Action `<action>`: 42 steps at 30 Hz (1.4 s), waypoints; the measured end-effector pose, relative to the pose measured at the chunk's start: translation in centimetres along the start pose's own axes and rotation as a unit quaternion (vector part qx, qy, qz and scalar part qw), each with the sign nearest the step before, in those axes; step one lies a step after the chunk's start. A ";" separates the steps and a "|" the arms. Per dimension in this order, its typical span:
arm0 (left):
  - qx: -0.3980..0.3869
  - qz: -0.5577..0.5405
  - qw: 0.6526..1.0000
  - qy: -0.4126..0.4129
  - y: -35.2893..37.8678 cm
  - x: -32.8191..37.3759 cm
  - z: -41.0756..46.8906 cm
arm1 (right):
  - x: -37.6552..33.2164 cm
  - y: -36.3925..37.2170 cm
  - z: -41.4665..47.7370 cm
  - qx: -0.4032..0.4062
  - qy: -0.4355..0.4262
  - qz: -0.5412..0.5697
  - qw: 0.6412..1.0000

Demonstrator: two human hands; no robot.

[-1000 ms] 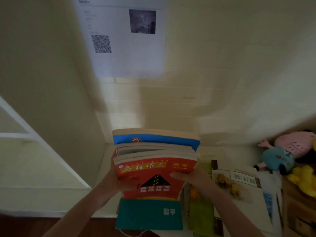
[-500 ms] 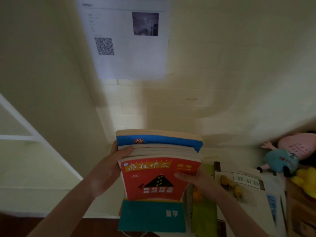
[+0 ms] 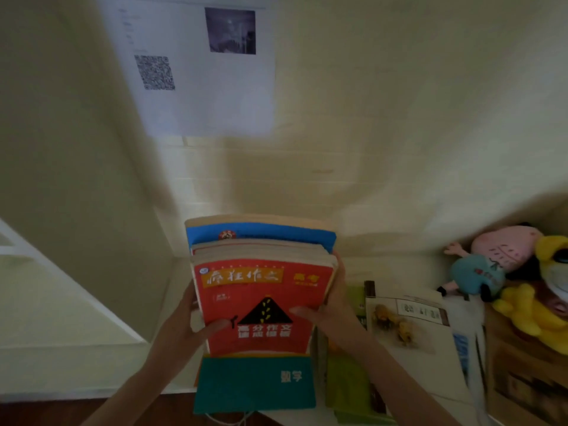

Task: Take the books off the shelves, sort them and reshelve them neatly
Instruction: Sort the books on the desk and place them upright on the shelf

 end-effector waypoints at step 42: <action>-0.371 -0.014 0.925 -0.080 27.8 5.8 -6.7 | 9.3 -25.7 -8.2 0.156 0.323 -0.075 0.930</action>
Point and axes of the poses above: each hand's wrist, its own z-axis towards the middle knuckle, its own y-axis out of the palm, x = y × z, the point moved 10 cm from there along z, towards the middle knuckle, and after that the axes turned 9 degrees about x, right-handed, at the moved point
